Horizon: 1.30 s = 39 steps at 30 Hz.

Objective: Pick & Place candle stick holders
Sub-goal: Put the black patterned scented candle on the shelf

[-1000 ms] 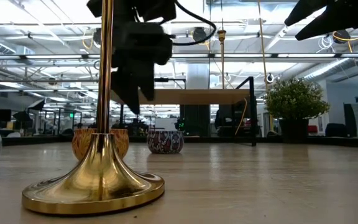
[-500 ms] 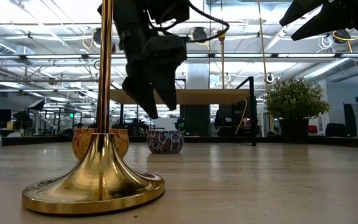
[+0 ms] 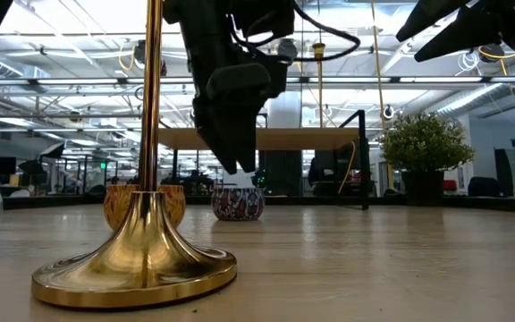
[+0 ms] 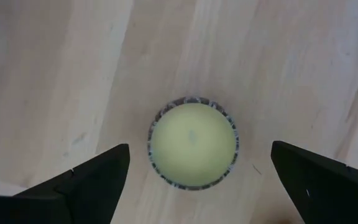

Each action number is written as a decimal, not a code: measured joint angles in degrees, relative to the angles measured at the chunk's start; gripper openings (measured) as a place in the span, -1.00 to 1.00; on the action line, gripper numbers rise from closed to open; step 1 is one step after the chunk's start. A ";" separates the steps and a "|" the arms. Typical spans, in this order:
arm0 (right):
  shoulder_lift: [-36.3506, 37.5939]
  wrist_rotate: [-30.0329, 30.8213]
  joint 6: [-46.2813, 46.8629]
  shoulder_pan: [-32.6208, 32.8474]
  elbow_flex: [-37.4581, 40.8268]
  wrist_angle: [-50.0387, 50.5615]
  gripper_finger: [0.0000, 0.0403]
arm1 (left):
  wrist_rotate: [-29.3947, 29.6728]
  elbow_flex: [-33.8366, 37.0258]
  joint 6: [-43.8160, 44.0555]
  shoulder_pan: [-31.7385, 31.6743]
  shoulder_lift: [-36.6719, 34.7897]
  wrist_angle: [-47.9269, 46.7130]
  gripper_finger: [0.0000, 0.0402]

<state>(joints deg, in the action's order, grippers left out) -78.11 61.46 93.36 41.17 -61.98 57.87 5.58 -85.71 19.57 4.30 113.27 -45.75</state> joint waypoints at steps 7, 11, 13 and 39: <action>0.00 0.01 0.00 0.00 0.00 -0.44 0.05 | 1.80 0.00 -1.09 0.34 0.67 0.17 0.99; 0.00 0.08 -0.16 0.00 0.00 -0.44 0.05 | 1.70 0.00 -1.74 0.23 1.23 0.62 0.99; 0.00 0.08 -0.15 0.00 0.00 -0.46 0.05 | 1.79 0.02 -2.00 0.23 1.19 0.60 0.99; 0.00 0.18 -0.02 0.02 0.00 -1.08 0.05 | -0.22 0.11 -4.02 -1.55 4.67 1.72 0.98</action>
<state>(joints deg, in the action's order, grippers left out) -78.11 61.64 93.34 41.19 -61.98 56.78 5.37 -85.60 15.55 2.75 117.94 -44.03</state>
